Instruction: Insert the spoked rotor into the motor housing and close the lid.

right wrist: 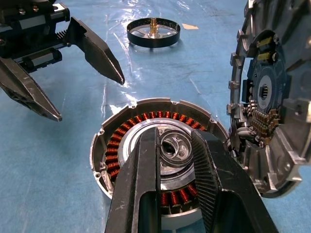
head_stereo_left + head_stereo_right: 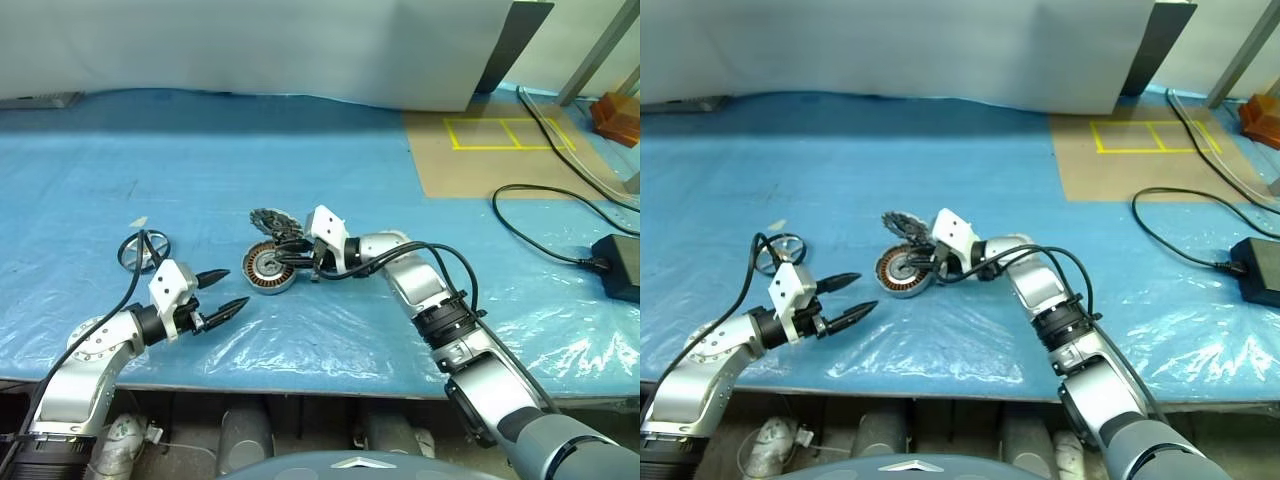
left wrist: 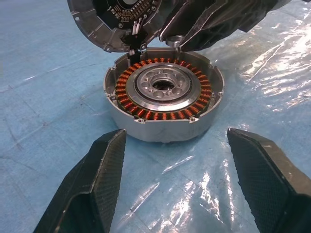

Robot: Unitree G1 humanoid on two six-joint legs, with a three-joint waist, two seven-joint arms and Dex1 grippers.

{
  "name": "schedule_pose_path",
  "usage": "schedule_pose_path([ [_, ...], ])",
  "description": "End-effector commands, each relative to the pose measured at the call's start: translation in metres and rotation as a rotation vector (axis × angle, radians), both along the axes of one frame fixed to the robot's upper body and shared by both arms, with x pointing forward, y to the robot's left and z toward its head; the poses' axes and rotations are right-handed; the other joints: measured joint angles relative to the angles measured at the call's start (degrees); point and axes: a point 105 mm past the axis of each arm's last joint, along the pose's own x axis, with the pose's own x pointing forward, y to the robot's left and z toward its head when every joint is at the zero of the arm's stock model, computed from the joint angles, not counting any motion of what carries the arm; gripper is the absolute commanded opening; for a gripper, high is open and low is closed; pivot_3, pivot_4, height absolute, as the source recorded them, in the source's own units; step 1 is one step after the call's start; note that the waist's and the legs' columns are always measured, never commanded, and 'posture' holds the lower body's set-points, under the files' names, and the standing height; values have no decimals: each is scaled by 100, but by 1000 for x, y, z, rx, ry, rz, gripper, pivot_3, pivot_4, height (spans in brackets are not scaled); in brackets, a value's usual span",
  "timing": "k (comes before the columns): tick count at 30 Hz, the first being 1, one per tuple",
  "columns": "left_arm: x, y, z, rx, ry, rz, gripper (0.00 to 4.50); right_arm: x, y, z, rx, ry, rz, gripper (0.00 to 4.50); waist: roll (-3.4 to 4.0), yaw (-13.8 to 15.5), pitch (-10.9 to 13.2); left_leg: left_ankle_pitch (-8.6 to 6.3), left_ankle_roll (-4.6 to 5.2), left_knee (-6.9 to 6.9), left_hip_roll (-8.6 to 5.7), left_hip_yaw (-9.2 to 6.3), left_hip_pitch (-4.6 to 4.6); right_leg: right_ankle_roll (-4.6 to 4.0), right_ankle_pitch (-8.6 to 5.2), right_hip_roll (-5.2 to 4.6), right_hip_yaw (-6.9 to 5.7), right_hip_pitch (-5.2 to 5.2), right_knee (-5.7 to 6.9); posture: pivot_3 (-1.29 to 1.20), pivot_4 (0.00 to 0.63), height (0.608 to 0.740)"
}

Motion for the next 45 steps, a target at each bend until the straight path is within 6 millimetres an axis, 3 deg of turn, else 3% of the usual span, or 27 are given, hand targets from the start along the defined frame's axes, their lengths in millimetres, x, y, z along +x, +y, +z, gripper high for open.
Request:
schedule_pose_path([
  [1,-1,-6,10,-1,-56,-11,3481,-1,12,7,6,-52,26,558,0,-1,0,0,0,0,1,0,0,0,0,1,0,0,0,0,150,740],
  [11,-3,-5,8,12,-54,-6,3481,1,25,-7,-4,-49,13,558,0,-7,0,0,-1,1,8,0,1,-2,0,5,0,-1,2,0,150,740],
  [36,-3,-8,1,44,-54,-28,3481,1,26,-18,-40,-61,23,558,0,-6,0,-1,-1,12,13,1,4,-5,1,9,2,-1,17,0,150,740],
  [42,-2,-7,2,43,-55,-23,3481,2,25,-19,-37,-51,13,2578,0,-6,0,-1,-2,21,15,1,5,-6,0,10,3,-1,27,0,150,740],
  [45,-2,-7,2,40,-54,-24,3481,4,23,-13,-2,-41,-8,2578,0,-6,0,-1,-2,22,15,1,5,-6,0,10,3,-1,28,0,150,740],
])
